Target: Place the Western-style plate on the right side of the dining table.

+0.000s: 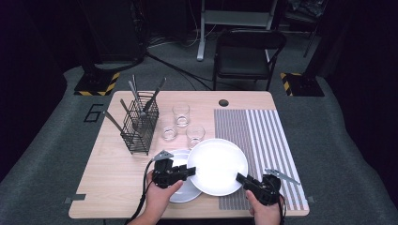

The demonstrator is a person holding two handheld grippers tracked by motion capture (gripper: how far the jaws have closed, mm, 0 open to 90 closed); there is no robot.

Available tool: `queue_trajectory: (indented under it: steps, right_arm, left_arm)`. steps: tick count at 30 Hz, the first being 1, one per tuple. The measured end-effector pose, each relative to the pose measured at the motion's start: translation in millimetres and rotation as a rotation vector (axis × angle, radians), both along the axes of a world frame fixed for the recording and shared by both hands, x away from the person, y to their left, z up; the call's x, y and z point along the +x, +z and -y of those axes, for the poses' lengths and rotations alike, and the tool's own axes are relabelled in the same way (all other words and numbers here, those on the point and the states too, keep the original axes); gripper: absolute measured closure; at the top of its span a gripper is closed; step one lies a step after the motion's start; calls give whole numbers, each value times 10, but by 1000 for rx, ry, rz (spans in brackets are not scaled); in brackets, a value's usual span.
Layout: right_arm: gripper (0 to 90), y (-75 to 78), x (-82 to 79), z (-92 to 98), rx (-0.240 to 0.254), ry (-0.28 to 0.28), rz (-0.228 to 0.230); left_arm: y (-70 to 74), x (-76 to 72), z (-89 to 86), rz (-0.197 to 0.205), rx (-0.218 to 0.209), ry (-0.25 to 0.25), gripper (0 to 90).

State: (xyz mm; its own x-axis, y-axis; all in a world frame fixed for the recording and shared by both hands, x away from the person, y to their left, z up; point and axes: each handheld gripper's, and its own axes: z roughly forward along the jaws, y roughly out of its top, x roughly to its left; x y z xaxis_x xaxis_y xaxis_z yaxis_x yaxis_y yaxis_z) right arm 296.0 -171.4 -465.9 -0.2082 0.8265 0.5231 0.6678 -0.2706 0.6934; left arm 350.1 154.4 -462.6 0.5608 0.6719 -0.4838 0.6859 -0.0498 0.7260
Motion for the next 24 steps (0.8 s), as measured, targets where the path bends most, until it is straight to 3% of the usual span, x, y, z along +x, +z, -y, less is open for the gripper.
queue_trajectory:
  steps: [24]
  right_arm:
    - [648, 34, -312, 333, -8, -137, 6]
  left_arm:
    - [-1, 103, 430, -8, -12, -125, 627]
